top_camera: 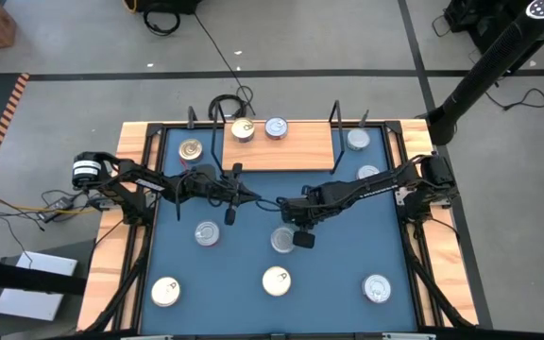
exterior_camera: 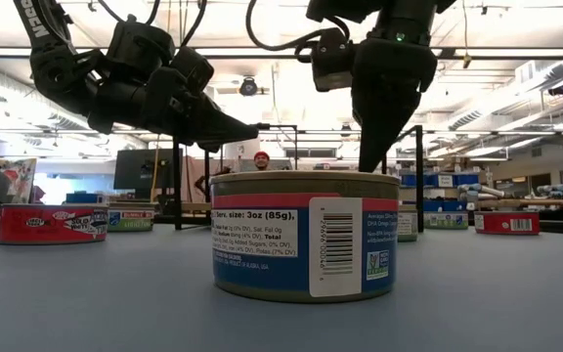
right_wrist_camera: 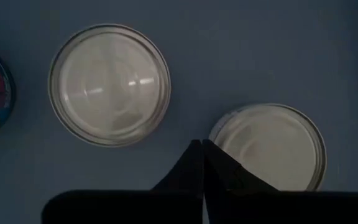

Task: Stack canned seafood by type on shelf
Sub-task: Put the bottom right white tuna can on the shelf

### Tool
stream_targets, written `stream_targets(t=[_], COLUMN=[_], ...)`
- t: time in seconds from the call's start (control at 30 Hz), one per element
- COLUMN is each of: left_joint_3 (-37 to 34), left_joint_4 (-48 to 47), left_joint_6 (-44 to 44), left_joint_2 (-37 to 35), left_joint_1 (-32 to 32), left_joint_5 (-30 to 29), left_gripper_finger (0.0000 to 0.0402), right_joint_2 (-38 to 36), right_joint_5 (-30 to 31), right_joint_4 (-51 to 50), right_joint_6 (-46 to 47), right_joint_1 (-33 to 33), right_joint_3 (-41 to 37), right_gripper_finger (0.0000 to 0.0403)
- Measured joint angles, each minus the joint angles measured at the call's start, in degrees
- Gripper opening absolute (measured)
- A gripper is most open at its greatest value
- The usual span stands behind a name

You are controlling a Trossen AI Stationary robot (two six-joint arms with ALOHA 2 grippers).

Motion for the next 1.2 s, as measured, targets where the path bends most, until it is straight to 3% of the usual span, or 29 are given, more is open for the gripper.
stream_targets(t=[0.27, 0.7, 1.2], left_joint_3=[0.0, 0.0, 0.0], left_joint_4=[-0.4, -0.4, -0.7], left_joint_6=[0.0, 0.1, 0.1], left_joint_2=[0.0, 0.0, 0.0], left_joint_1=[0.0, 0.0, 0.0], left_joint_5=[0.0, 0.0, 0.0], left_gripper_finger=[0.0006, 0.0006, 0.0006], right_joint_2=[0.0, 0.0, -0.1], right_joint_5=[0.9, 9.2, 8.0], right_joint_4=[-4.2, -10.4, -9.0], right_joint_6=[-1.5, -2.6, -1.4], right_joint_1=[0.2, 1.6, 0.3], right_joint_3=[0.1, 0.1, 0.1], right_gripper_finger=[0.0017, 0.0120, 0.0179])
